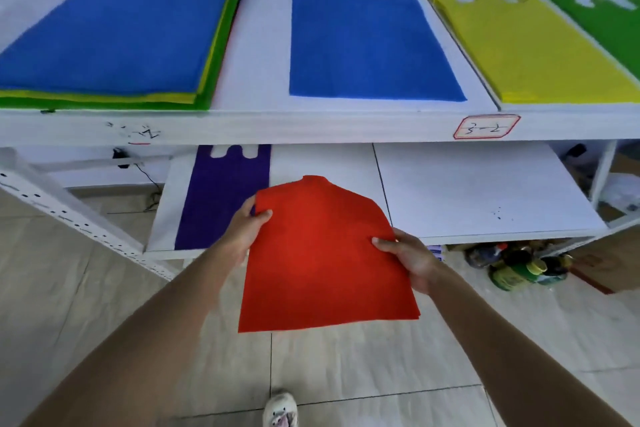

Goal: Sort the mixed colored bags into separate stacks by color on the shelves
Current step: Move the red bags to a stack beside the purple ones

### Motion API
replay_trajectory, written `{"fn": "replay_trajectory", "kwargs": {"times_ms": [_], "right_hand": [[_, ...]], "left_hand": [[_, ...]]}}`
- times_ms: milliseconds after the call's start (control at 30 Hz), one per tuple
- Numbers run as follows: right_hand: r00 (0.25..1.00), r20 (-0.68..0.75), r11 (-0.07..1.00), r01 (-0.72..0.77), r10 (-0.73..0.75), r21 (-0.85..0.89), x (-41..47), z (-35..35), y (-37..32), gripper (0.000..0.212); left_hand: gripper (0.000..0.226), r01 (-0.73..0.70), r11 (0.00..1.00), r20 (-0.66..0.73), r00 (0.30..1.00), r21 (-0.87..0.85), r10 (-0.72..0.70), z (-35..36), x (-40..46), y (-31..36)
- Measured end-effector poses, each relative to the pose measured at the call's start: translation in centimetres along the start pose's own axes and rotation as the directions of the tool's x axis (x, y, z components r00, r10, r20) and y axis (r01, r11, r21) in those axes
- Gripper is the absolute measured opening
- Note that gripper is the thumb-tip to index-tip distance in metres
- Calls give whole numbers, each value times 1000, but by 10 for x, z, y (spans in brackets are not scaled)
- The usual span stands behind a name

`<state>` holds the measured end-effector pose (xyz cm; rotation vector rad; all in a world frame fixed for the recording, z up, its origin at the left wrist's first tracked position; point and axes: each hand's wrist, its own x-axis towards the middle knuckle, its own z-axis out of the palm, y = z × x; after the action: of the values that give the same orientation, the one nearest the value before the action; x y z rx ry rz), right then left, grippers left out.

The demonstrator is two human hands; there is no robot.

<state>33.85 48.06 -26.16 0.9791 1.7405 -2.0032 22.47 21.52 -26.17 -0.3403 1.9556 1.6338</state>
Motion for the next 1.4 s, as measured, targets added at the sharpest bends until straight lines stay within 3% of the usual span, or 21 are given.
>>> {"fn": "replay_trajectory", "kwargs": {"times_ms": [133, 233, 300, 367, 433, 567, 767, 1100, 1233, 1333, 1400], "right_hand": [[995, 19, 995, 99, -99, -33, 89, 4, -42, 38], [964, 40, 964, 266, -265, -21, 153, 8, -87, 34], [917, 42, 918, 396, -397, 27, 190, 7, -108, 30], [877, 37, 876, 477, -480, 71, 218, 6, -116, 22], [868, 19, 867, 495, -497, 61, 247, 4, -106, 19], [921, -70, 923, 383, -384, -27, 300, -8, -45, 30], [971, -149, 954, 146, -189, -260, 336, -19, 42, 45], [931, -288, 897, 84, -226, -433, 345, -15, 43, 46], [915, -300, 763, 12, -269, -646, 328, -9, 37, 54], [916, -236, 522, -35, -324, -852, 295, 0, 29, 51], [916, -150, 362, -5, -373, -932, 267, 7, 24, 49]], "left_hand": [[42, -96, 995, 20, 995, -16, 96, 15, 88, 39], [6, -192, 981, -8, 981, -27, 191, 22, 150, 77], [20, -204, 974, -5, 979, -101, 205, 21, 187, 93], [4, -305, 941, -10, 952, -148, 307, 22, 214, 97], [19, -343, 930, -14, 939, -136, 344, 27, 236, 81], [21, -215, 976, 4, 977, -31, 215, 39, 283, -1], [44, -56, 989, -140, 987, 137, 75, 63, 319, -106], [49, -43, 945, -224, 967, 324, 121, 69, 331, -102], [63, -3, 884, -245, 960, 468, 133, 65, 310, -90], [61, -18, 829, -237, 954, 560, 181, 54, 279, -72], [55, -72, 735, -184, 948, 674, 261, 46, 247, -59]]}}
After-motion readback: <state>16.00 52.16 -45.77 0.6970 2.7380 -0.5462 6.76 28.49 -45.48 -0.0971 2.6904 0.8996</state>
